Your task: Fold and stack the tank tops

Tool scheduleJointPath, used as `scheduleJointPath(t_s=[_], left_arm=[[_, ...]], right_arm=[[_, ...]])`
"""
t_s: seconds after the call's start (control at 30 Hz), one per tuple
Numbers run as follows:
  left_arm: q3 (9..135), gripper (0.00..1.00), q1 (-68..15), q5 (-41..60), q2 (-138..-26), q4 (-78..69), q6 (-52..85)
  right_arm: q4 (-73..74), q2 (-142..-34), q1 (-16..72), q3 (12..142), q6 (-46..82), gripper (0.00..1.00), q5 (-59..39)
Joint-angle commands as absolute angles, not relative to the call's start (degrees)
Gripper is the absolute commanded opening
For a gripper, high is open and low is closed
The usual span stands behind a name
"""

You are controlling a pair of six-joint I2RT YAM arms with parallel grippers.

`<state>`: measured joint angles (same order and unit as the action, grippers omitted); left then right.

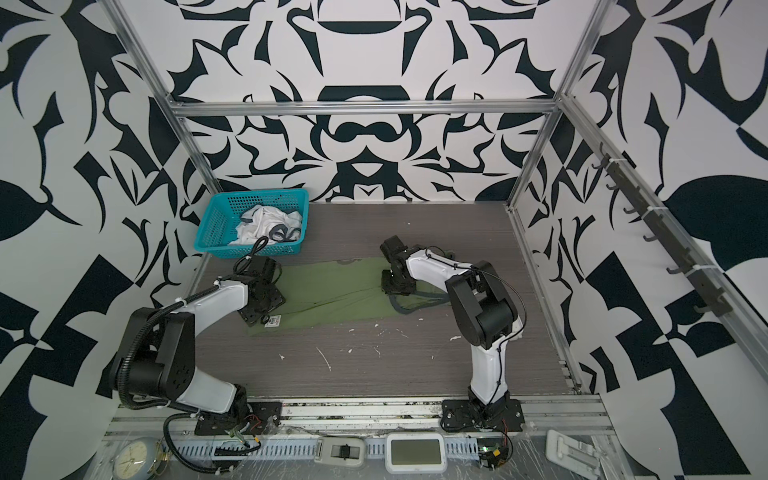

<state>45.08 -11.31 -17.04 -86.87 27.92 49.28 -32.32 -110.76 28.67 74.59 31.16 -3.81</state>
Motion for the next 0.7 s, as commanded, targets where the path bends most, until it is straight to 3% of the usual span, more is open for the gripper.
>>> scheduleJointPath(t_s=[0.0,0.27,0.43,0.57,0.67], left_arm=[[43.02,0.76,-14.16,-15.18,-87.56,27.94,51.9],[35.49,0.76,-30.2,-17.89,-83.65,29.62,61.99],[30.76,0.76,-50.27,-18.62,-83.28,30.58,77.32],[35.9,0.76,-66.92,-19.1,-88.62,30.79,85.21],[45.08,0.77,-73.76,-21.92,-92.06,36.32,84.75]], right_arm=[[-34.51,-110.79,25.9,74.93,29.01,0.34,0.16],[-37.58,-114.82,21.38,81.21,23.47,0.35,2.88],[-41.26,-120.3,21.29,89.27,20.08,0.38,3.8],[-43.49,-123.13,21.57,94.42,18.17,0.47,4.62],[-46.57,-123.35,21.71,98.2,17.15,0.51,8.03]])
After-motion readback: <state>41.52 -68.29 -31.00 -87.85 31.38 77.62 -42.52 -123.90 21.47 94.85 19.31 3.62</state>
